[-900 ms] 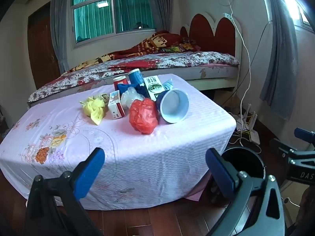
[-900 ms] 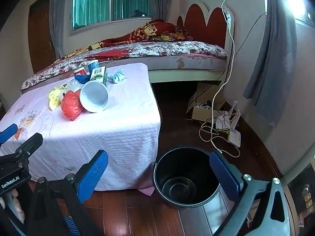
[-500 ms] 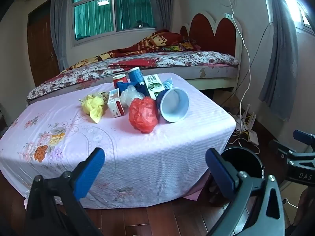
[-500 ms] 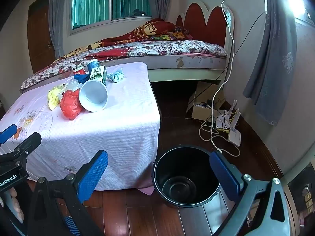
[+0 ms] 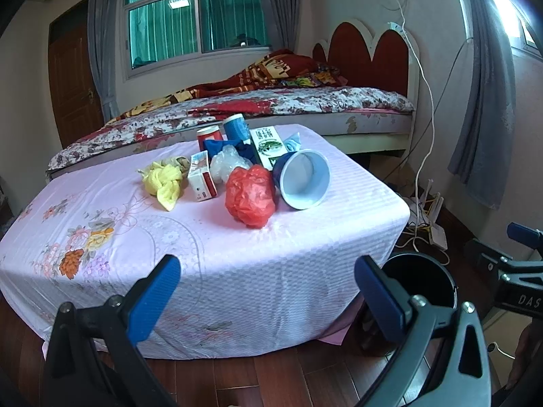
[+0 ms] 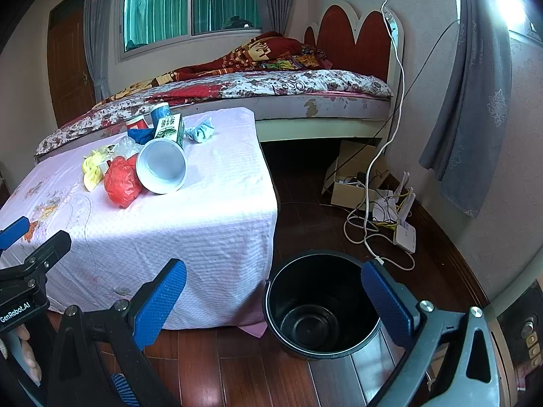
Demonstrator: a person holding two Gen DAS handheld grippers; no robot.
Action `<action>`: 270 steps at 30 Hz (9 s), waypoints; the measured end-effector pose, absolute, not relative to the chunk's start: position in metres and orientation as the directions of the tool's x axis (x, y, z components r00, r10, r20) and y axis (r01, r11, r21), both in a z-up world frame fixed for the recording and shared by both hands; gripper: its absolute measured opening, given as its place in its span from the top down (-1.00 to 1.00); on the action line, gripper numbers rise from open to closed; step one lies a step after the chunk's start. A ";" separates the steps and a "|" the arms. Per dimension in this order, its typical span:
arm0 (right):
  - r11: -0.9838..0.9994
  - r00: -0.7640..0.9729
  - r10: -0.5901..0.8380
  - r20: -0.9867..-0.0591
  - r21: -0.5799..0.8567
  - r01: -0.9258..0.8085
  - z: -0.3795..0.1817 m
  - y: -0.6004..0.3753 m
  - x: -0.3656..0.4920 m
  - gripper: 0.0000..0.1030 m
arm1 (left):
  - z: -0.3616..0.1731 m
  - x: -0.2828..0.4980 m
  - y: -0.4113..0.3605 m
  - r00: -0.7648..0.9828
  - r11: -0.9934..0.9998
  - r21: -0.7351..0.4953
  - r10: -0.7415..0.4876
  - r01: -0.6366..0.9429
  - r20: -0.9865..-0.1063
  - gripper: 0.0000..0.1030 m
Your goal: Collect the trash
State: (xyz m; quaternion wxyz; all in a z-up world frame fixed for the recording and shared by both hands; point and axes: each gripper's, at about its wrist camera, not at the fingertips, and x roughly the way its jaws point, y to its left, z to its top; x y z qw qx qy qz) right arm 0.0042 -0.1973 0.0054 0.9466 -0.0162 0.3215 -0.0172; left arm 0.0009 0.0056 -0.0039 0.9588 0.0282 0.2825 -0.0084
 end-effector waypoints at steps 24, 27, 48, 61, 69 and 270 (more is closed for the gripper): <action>0.999 0.811 -0.031 -0.584 -0.047 0.005 0.012 -0.193 0.002 -1.00 | -0.004 0.001 0.004 0.841 0.998 0.048 0.001 0.030 -0.541 -0.99; 0.998 0.817 -0.032 -0.576 -0.056 0.000 0.014 -0.191 0.001 -1.00 | -0.003 0.000 0.004 0.842 0.999 0.045 0.000 0.029 -0.540 -0.99; 0.998 0.822 -0.027 -0.569 -0.058 -0.008 0.016 -0.189 -0.001 -1.00 | -0.002 -0.002 0.004 0.845 0.999 0.041 -0.002 0.028 -0.535 -0.99; 0.998 0.822 -0.027 -0.569 -0.059 -0.007 0.016 -0.189 -0.001 -1.00 | -0.001 -0.004 0.004 0.844 0.999 0.036 -0.005 0.029 -0.536 -0.99; 0.998 0.820 -0.016 -0.572 -0.052 -0.017 0.016 -0.188 0.000 -1.00 | -0.002 -0.001 0.010 0.842 0.999 0.030 0.000 0.019 -0.539 -0.99; 0.915 0.593 0.306 -0.744 0.058 -0.400 -0.044 -0.040 0.322 -0.21 | -0.044 0.232 0.122 0.757 0.992 -0.115 -0.042 -0.044 -0.652 -0.08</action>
